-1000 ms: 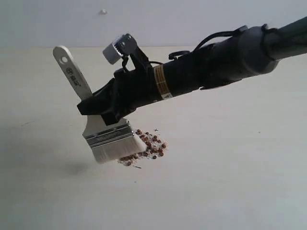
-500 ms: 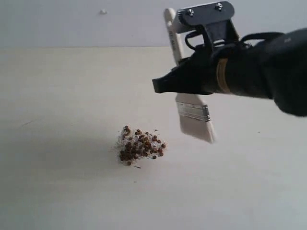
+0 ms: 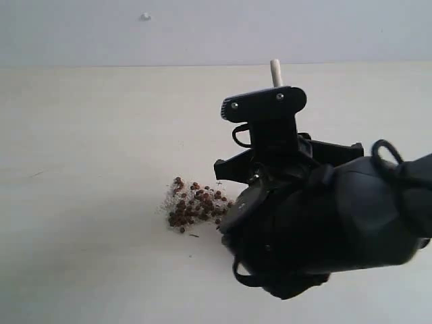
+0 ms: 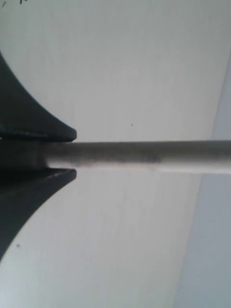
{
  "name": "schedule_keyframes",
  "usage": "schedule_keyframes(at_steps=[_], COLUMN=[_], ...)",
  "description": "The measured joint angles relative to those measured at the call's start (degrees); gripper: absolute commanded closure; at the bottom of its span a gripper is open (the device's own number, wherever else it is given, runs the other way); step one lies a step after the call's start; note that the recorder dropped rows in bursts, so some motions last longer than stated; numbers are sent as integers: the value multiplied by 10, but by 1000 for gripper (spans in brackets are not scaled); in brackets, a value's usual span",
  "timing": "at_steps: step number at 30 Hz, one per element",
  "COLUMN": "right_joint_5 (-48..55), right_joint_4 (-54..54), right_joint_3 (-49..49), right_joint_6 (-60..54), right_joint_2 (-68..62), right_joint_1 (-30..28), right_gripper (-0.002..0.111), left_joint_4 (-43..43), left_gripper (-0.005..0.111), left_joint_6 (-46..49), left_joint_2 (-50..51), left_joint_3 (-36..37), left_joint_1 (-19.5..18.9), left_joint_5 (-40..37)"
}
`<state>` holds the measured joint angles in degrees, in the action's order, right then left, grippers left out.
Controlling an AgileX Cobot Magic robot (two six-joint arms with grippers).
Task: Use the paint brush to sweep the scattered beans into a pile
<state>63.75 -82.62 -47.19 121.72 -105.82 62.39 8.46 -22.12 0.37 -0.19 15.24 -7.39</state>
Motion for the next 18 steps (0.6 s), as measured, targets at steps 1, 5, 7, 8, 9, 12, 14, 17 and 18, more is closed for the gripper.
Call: schedule_keyframes(at_steps=[1,5,7,8,9,12,14,17,18], right_joint_5=[0,-4,-14,-18,-19,-25,-36,-55,-58], right_joint_4=[2,7,7,7,7,7,7,7,7], right_joint_3=[-10,-51,-71,-78,-86,-99,-105,-117,-122], right_joint_6=[0,0,0,0,0,0,0,0,0], right_joint_2=[-15,-51,-63,-67,-73,-87,-95,-104,-106], right_joint_1=[0,0,1,1,1,2,2,2,2], right_gripper=[108,108,108,108,108,108,108,108,108], left_joint_4=[0,0,0,0,0,0,0,0,0], left_gripper=[107,107,107,107,107,107,107,107,107], left_joint_6=[0,0,0,0,0,0,0,0,0], left_joint_2=[0,0,0,0,0,0,0,0,0], left_joint_3=[0,0,0,0,0,0,0,0,0], left_joint_1=[0,0,0,0,0,0,0,0,0], left_joint_5=[0,0,0,0,0,0,0,0,0])
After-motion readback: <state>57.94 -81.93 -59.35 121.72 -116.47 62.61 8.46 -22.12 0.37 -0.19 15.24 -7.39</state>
